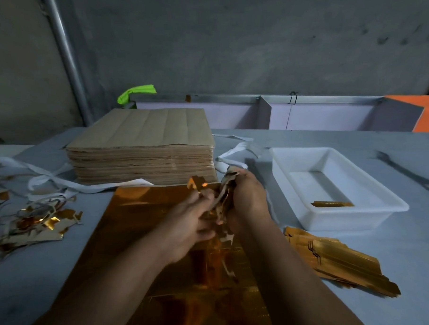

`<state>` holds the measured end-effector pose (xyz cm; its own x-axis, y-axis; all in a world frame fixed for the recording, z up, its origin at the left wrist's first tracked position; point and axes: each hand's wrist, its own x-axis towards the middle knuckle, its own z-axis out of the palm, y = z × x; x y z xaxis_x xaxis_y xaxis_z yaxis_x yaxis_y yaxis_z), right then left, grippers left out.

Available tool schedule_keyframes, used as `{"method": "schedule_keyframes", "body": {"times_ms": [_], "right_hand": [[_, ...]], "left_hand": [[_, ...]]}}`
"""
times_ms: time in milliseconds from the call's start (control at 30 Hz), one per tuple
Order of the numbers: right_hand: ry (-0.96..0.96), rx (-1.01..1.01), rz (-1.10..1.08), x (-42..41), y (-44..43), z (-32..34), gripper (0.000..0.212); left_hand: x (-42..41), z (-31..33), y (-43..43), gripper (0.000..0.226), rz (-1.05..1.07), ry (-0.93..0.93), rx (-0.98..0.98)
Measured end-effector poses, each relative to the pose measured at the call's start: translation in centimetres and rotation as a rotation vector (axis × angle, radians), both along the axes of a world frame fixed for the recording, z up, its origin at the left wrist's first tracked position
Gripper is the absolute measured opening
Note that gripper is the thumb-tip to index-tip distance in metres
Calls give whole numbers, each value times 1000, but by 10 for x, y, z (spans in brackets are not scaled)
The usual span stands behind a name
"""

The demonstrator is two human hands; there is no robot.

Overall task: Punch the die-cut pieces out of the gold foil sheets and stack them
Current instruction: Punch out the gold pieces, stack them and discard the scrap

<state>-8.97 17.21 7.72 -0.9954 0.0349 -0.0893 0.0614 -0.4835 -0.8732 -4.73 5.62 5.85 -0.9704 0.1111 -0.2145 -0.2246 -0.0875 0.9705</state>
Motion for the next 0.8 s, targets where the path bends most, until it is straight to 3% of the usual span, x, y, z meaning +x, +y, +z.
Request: {"method": "schedule_keyframes", "body": {"times_ms": [67,133,200,333,433,500,667,800], "right_hand": [[2,-144,24,-2,-3,0,51],[-11,-146,5,-4,-4,-3,46],[-41,-44,-32,-4,-3,-8,34],[-32,332,-1,-6,-2,-17,26],[-8,488,17,-7,0,-21,20],[-15,487,54,-5,1,-22,18],[-84,359,23,-3,-4,-31,46],[-191,66,296,4,-6,-42,63]], "left_hand": [[1,-11,11,18,-39,-17,46],[-1,-14,19,19,-70,-42,145],[-3,-12,22,19,-21,-80,127],[-14,-10,20,25,132,-163,-121],[-27,-5,12,28,245,-195,-82],[-37,-4,5,22,313,-187,-35],[-50,1,-11,25,454,-187,173],[-49,1,-3,24,407,-179,312]]}}
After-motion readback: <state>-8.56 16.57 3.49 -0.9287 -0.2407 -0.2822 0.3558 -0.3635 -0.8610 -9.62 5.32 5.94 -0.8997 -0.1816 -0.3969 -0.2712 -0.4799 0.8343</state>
